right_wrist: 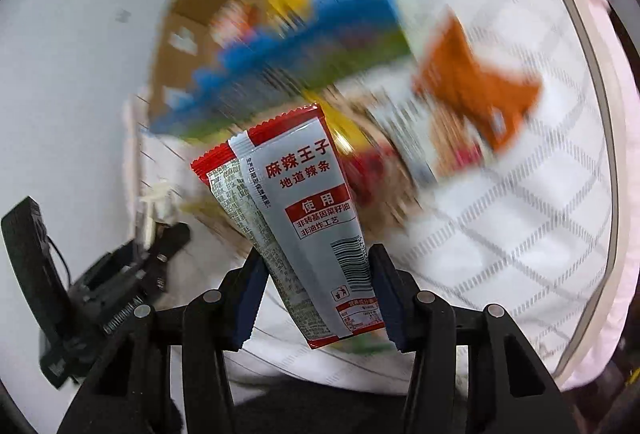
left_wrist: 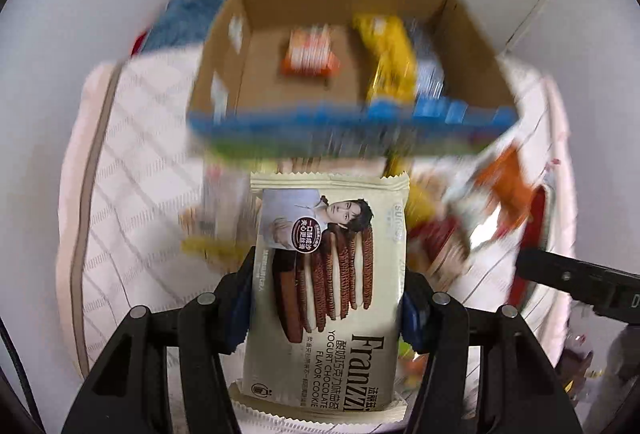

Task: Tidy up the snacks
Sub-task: 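Carry both packs into the cardboard box and open both tools, then withdraw both tools from the box back over the snack pile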

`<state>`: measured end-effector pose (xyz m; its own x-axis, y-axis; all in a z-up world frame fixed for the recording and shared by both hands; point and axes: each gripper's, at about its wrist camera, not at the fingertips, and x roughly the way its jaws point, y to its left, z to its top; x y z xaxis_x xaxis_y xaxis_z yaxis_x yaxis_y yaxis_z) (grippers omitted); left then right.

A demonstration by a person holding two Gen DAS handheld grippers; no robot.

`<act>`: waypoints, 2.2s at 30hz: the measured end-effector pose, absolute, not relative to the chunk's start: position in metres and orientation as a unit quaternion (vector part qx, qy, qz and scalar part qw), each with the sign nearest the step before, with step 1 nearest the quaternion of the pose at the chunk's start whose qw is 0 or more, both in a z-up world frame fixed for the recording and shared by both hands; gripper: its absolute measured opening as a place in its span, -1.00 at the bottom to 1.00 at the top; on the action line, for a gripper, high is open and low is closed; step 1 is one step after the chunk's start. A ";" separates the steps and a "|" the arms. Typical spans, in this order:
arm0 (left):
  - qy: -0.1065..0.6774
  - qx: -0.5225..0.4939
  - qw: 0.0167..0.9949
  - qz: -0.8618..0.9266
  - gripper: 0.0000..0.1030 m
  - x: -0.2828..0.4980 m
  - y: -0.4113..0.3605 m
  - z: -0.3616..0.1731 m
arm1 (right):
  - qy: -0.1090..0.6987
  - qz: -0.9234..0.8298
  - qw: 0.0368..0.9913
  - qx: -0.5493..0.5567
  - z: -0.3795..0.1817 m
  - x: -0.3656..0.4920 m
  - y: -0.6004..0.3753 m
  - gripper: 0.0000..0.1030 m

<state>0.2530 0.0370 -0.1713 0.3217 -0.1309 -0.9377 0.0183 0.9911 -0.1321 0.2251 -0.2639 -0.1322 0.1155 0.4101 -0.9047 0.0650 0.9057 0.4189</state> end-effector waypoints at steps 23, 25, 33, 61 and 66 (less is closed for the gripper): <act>0.667 -0.116 0.735 -0.020 0.09 0.451 0.081 -0.230 | 0.649 0.027 0.740 0.177 -0.152 0.433 -0.182 0.04; 0.676 -0.114 0.728 -0.020 0.09 0.453 0.080 -0.241 | 0.657 0.019 0.733 0.176 -0.168 0.438 -0.182 0.04; 0.703 -0.119 0.701 -0.016 0.11 0.452 0.080 -0.273 | 0.692 0.011 0.705 0.151 -0.210 0.445 -0.183 0.07; 0.609 -0.076 0.789 -0.015 0.74 0.404 0.075 -0.183 | 0.630 0.039 0.776 -0.008 -0.155 0.407 -0.169 0.90; 0.571 -0.059 0.819 -0.006 0.74 0.373 0.075 -0.151 | 0.600 0.053 0.798 -0.005 -0.128 0.382 -0.170 0.90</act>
